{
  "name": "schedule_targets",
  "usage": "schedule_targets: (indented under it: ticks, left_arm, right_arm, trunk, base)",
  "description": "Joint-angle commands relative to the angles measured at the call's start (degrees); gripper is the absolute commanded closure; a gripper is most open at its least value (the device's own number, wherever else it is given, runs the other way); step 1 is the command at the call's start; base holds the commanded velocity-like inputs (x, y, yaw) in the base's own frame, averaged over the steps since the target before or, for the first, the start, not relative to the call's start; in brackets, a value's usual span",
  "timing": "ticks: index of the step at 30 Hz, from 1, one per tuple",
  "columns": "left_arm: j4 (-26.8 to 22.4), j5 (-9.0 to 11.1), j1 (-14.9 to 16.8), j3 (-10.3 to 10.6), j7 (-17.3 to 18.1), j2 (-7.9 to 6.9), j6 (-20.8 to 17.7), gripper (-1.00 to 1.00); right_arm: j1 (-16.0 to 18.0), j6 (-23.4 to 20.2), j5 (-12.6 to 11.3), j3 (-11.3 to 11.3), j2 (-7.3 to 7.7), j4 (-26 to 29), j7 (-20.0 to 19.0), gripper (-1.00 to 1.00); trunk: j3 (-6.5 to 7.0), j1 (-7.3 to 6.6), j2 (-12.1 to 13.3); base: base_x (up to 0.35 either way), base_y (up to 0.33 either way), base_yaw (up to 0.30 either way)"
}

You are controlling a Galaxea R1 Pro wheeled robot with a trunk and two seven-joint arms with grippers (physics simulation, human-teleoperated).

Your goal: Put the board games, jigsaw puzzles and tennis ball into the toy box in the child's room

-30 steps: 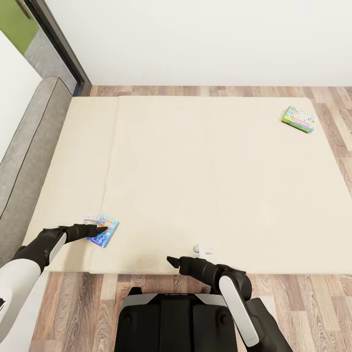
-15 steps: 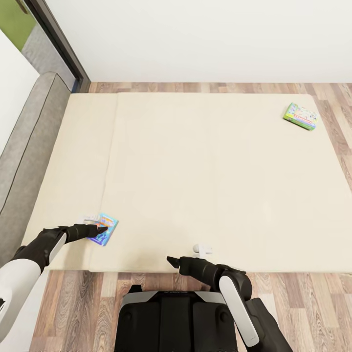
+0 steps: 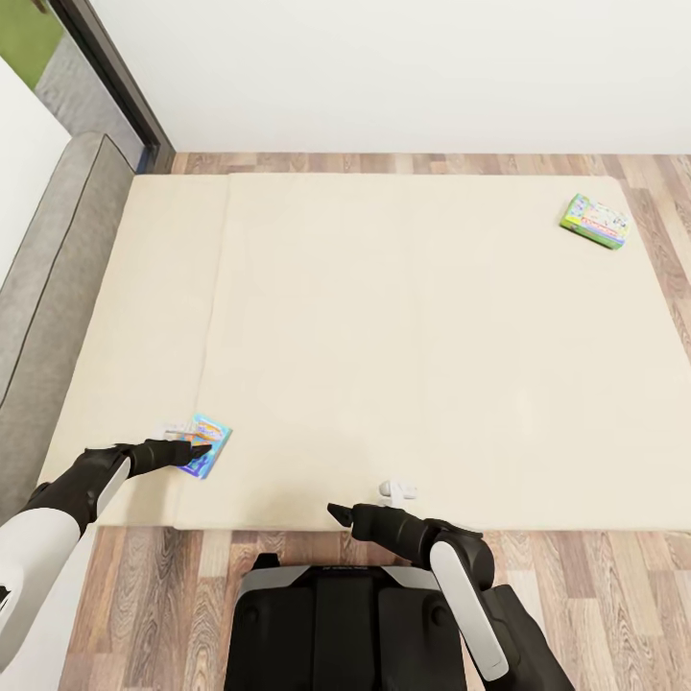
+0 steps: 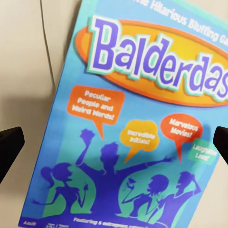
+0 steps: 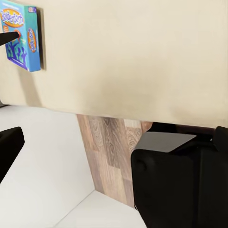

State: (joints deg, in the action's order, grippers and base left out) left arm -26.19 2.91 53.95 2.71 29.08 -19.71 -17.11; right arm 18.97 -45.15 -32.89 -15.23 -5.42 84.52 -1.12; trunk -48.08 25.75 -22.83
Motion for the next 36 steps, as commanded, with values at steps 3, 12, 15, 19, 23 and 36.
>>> schedule_targets:
  ticks: [3,12,15,19,23,36]
  left_arm:
    - [-0.09,0.33,0.01,0.28,0.04,-0.06,-0.23,-1.00]
    - [-0.09,0.34,0.01,0.28,0.07,-0.06,-0.13,-1.00]
    - [-0.09,0.34,0.01,0.28,0.05,-0.06,-0.12,-1.00]
    - [-0.09,0.34,0.01,0.28,0.05,-0.06,-0.12,-1.00]
    - [-0.09,0.34,0.01,0.28,0.04,-0.06,-0.12,-1.00]
    - [-0.09,0.34,0.01,0.36,0.05,-0.07,-0.03,-1.00]
  right_arm:
    - [0.02,-0.23,0.10,0.04,-0.06,0.04,-0.11,-1.00]
    - [0.02,-0.20,0.10,0.03,-0.11,0.04,-0.12,-1.00]
    - [0.02,-0.20,0.10,0.03,-0.11,0.04,-0.11,-1.00]
    - [0.02,-0.20,0.10,0.03,-0.18,0.02,-0.11,-1.00]
    - [0.02,-0.21,0.10,0.05,-0.25,-0.02,-0.11,-1.00]
    - [0.02,-0.20,0.18,0.03,-0.23,0.06,-0.15,-1.00]
  trunk:
    - [-0.11,0.03,-0.09]
    - [-0.15,0.03,-0.09]
    - [-0.17,0.03,-0.09]
    - [-0.34,0.03,-0.09]
    - [-0.62,0.03,-0.09]
    - [-1.16,0.03,-0.09]
  base:
    - [0.000,0.000,0.000]
    - [0.000,0.000,0.000]
    - [0.000,0.000,0.000]
    - [0.000,0.000,0.000]
    - [0.000,0.000,0.000]
    - [0.000,0.000,0.000]
